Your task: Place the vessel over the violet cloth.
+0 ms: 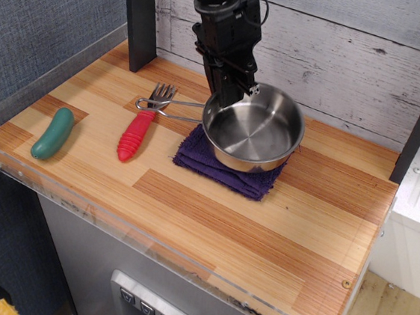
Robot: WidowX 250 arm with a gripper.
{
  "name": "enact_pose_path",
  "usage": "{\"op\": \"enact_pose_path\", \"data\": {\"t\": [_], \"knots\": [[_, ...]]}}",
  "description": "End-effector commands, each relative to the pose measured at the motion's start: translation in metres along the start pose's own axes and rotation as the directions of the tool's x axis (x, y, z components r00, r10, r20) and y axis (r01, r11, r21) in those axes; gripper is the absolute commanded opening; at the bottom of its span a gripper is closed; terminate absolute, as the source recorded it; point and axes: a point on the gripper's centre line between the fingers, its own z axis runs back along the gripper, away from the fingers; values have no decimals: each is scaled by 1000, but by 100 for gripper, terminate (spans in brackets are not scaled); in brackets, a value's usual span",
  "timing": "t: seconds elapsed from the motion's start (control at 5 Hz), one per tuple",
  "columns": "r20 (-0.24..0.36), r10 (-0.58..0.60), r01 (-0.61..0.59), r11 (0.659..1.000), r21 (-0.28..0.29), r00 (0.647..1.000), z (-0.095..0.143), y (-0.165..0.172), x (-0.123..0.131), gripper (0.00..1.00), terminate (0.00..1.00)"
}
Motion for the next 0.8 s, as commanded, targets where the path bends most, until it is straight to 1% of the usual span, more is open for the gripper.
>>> {"op": "enact_pose_path", "data": {"t": [0.0,0.2,0.4,0.6], "knots": [[23,1,-2,999,32,1000,2,11,7,0,0],[-26,20,-20,1000,-12,999,-3,13,7,100,0],[-62,45,-46,999,-7,997,-4,15,1,100,0],[-69,54,-54,999,-3,996,-3,15,-1,100,0]]}}
